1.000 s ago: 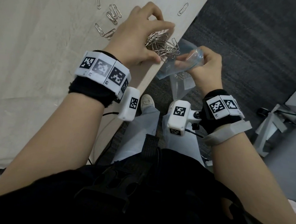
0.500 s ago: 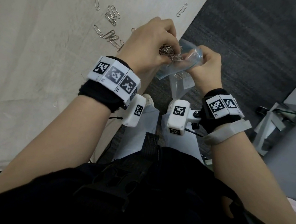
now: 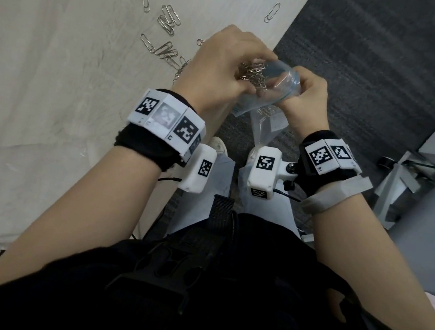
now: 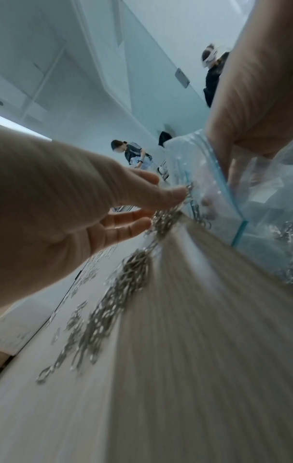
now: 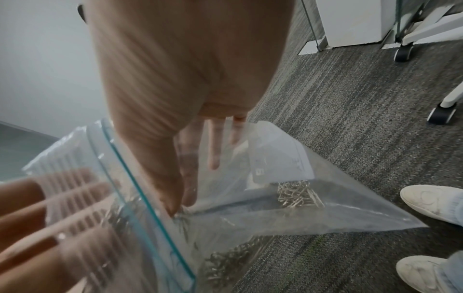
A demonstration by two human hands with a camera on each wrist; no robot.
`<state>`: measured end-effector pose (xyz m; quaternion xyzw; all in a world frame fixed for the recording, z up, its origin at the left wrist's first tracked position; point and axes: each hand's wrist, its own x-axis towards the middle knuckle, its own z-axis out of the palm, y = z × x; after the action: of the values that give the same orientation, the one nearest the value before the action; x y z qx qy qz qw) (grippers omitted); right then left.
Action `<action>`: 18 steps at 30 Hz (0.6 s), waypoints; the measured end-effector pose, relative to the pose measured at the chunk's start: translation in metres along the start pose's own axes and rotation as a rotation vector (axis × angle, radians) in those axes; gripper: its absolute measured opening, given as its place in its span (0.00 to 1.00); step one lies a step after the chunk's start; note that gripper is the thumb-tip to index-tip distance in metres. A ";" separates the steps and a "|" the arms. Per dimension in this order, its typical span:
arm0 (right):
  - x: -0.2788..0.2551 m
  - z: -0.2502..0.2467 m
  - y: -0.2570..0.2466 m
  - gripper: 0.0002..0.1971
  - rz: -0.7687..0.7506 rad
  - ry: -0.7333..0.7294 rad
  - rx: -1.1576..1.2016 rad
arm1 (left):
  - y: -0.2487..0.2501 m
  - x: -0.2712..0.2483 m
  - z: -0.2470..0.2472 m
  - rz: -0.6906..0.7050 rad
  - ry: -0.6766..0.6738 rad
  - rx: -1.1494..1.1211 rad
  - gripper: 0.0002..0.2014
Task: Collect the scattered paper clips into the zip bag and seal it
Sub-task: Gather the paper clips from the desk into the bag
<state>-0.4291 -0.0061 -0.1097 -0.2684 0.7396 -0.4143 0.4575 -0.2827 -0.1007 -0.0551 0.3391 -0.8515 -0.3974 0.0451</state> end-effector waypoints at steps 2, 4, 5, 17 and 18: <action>-0.001 0.001 -0.001 0.18 0.007 0.000 0.013 | -0.008 -0.005 -0.008 -0.033 0.064 -0.009 0.26; -0.001 0.002 -0.003 0.18 0.020 0.001 0.016 | -0.016 -0.010 -0.019 -0.102 0.095 0.023 0.34; -0.001 0.002 -0.003 0.19 0.030 -0.001 0.023 | -0.021 -0.014 -0.026 -0.153 0.088 0.056 0.39; -0.003 0.004 -0.008 0.14 0.033 0.016 0.049 | -0.048 -0.039 -0.037 -0.312 0.148 0.061 0.47; -0.004 0.004 -0.008 0.13 0.030 0.014 0.054 | -0.049 -0.039 -0.035 -0.290 0.159 0.030 0.43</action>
<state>-0.4240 -0.0088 -0.1020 -0.2419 0.7354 -0.4291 0.4653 -0.2145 -0.1216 -0.0588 0.4893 -0.7934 -0.3588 0.0495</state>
